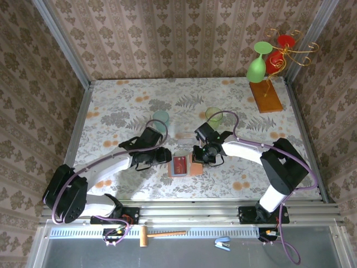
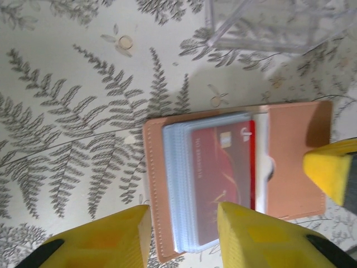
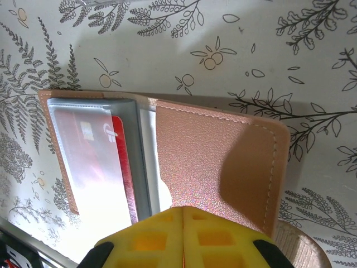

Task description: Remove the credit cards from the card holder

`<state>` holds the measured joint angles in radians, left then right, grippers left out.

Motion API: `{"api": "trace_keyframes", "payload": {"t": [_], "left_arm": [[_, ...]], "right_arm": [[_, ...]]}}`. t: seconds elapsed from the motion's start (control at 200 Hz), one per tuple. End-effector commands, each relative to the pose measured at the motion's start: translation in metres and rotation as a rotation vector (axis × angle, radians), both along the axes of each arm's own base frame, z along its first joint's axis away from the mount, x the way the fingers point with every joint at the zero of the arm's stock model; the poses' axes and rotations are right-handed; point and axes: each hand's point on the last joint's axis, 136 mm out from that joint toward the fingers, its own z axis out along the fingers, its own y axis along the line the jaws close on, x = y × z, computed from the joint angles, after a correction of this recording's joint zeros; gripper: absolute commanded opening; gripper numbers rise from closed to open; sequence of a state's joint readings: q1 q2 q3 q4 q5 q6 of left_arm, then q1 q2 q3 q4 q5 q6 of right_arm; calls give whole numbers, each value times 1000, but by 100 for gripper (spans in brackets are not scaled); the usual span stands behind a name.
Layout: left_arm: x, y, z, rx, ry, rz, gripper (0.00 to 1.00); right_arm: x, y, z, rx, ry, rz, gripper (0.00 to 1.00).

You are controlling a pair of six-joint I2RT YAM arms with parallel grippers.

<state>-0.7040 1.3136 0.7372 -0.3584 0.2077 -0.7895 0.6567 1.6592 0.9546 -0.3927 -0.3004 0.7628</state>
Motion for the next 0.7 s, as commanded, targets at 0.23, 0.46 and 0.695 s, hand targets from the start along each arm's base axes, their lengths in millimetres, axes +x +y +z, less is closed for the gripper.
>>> {"api": "trace_keyframes", "payload": {"t": [0.23, 0.46, 0.695], "left_arm": [[3, -27, 2, -112, 28, -18, 35], [4, -40, -6, -125, 34, -18, 33], [0, -42, -12, -108, 40, -34, 31]], "right_arm": [[4, 16, 17, 70, -13, -12, 7], [-1, -1, -3, 2, 5, -31, 7], [-16, -7, -24, -9, 55, -47, 7]]}}
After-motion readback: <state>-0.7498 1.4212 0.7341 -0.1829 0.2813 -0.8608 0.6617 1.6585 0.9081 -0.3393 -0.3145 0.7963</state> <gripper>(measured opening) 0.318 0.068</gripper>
